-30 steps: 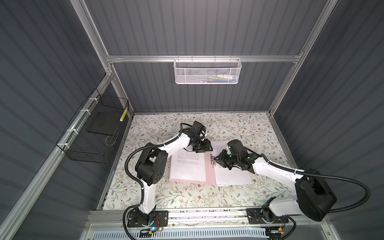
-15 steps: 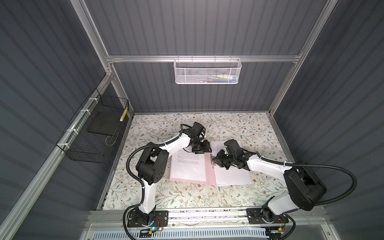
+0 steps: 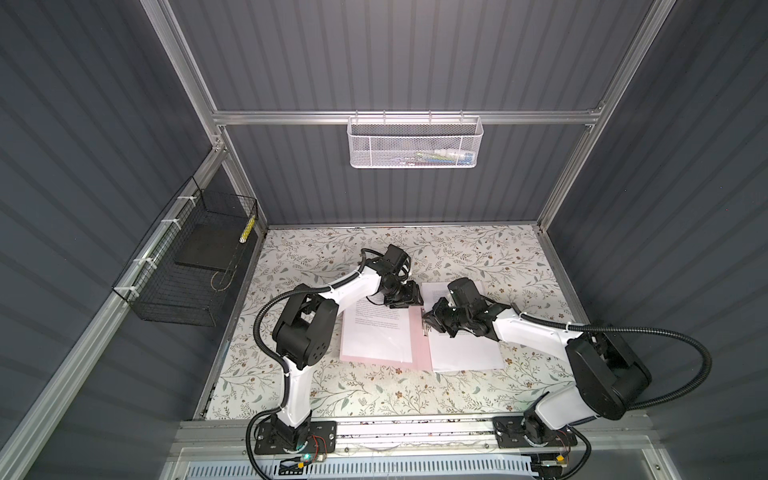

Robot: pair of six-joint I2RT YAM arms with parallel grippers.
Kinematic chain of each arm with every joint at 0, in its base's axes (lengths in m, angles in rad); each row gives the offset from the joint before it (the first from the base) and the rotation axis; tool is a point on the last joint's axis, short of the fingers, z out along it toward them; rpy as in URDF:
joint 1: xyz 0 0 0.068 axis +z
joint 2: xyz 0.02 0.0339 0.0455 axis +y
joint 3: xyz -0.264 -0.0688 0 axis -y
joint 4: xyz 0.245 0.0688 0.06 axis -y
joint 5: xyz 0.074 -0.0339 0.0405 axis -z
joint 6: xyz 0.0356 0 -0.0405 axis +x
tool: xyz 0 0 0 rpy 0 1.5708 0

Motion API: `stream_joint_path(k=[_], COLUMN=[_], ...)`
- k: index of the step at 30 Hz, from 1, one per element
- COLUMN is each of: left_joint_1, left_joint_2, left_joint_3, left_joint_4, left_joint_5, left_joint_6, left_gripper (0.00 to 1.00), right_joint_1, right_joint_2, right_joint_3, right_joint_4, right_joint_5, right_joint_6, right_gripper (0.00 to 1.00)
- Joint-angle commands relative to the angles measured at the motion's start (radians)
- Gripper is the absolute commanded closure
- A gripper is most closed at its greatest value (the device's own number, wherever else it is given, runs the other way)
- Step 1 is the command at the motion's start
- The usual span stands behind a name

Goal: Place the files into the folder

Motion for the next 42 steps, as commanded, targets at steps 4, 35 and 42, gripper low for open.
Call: stream_joint_path(k=[4, 35, 42], left_joint_1=[-0.001, -0.006, -0.007], left_joint_2=[0.008, 0.025, 0.028], left_joint_3=[-0.015, -0.028, -0.034], left_joint_4=[-0.009, 0.016, 0.02], left_joint_5=[0.008, 0.035, 0.038], left_joint_6=[0.016, 0.013, 0.013], left_gripper=[0.44, 0.44, 0.44], right_joint_1=[-0.007, -0.034, -0.034], right_joint_2=[0.011, 0.065, 0.054], right_joint_3=[0.01, -0.021, -0.043], right_joint_4=[0.002, 0.068, 0.08], right_joint_5=[0.004, -0.058, -0.065], right_joint_6=[-0.001, 0.025, 0.038], right_gripper=[0.84, 0.89, 0.93])
